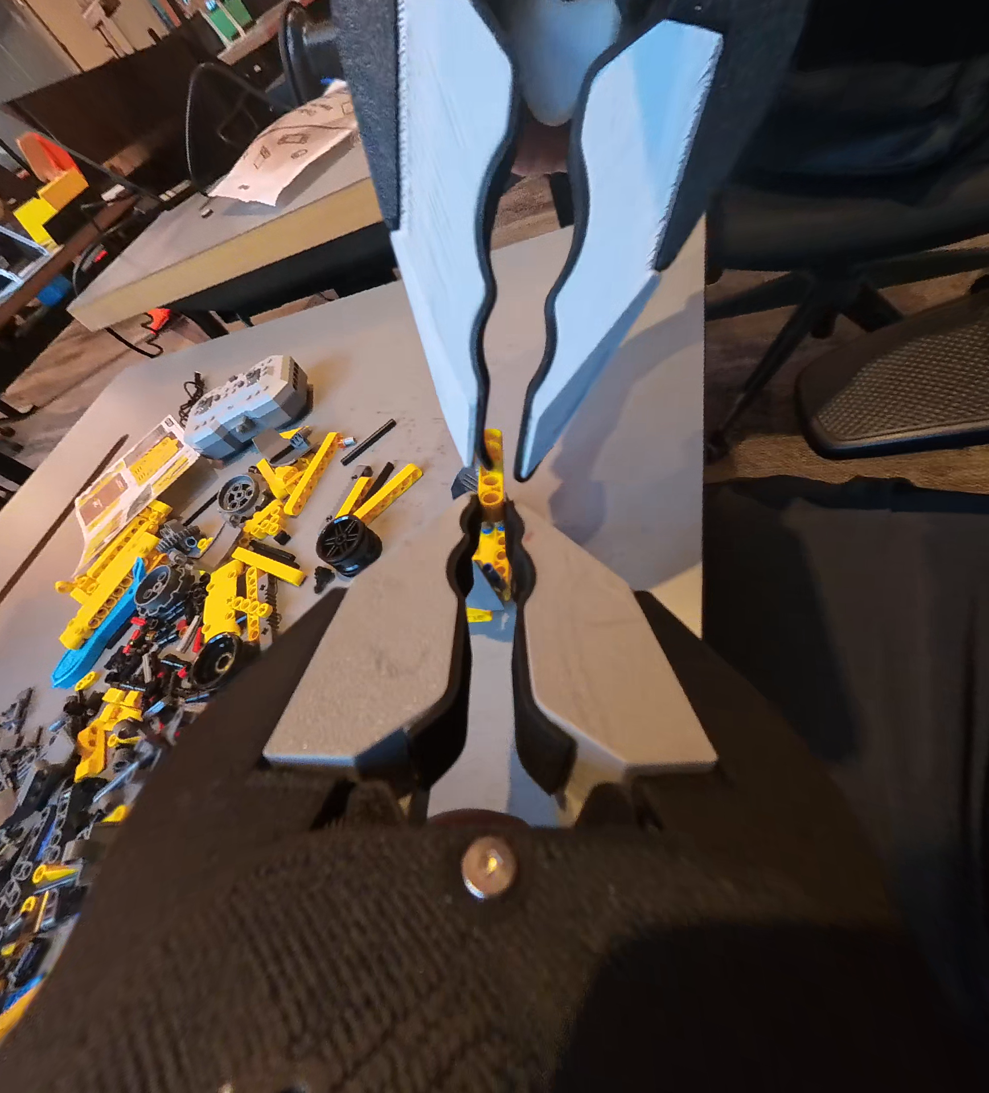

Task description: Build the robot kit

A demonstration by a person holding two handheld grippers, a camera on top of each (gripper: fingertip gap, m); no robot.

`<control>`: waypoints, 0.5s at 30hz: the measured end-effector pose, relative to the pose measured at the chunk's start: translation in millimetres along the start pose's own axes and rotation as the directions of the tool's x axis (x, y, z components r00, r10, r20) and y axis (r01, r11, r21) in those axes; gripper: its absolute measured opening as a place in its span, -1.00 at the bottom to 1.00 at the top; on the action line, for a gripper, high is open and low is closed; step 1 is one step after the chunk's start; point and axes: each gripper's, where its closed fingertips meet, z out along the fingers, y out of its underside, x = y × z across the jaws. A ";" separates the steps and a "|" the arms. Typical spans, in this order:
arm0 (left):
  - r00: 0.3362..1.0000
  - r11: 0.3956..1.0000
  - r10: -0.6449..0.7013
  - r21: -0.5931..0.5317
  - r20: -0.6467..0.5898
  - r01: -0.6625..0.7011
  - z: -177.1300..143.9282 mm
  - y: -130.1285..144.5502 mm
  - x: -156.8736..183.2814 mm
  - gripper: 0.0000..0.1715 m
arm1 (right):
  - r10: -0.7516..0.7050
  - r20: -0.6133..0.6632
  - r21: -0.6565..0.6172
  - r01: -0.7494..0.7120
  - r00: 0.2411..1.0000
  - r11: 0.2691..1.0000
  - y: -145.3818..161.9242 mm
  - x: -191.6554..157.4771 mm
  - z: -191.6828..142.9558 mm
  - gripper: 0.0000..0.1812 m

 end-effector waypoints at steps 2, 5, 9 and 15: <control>1.000 1.000 0.019 0.005 0.001 -0.019 -0.4 -0.9 1.5 -0.94 | 0.001 -0.001 -0.006 -0.001 1.000 1.000 0.3 1.2 0.3 -0.87; 0.999 0.999 0.033 -0.005 0.009 -0.033 0.4 0.6 1.7 -0.93 | -0.009 -0.006 -0.018 0.009 1.000 1.000 1.1 1.1 1.1 -0.85; 1.000 1.000 0.022 -0.008 0.004 -0.022 0.6 1.7 2.2 -0.93 | -0.009 -0.036 -0.012 0.009 0.999 1.000 -1.0 4.4 -1.9 -0.71; 1.000 1.000 0.025 0.008 0.002 -0.025 -0.3 -3.4 3.3 -0.94 | -0.051 -0.030 -0.051 0.050 0.998 0.997 2.8 -0.8 0.9 -0.90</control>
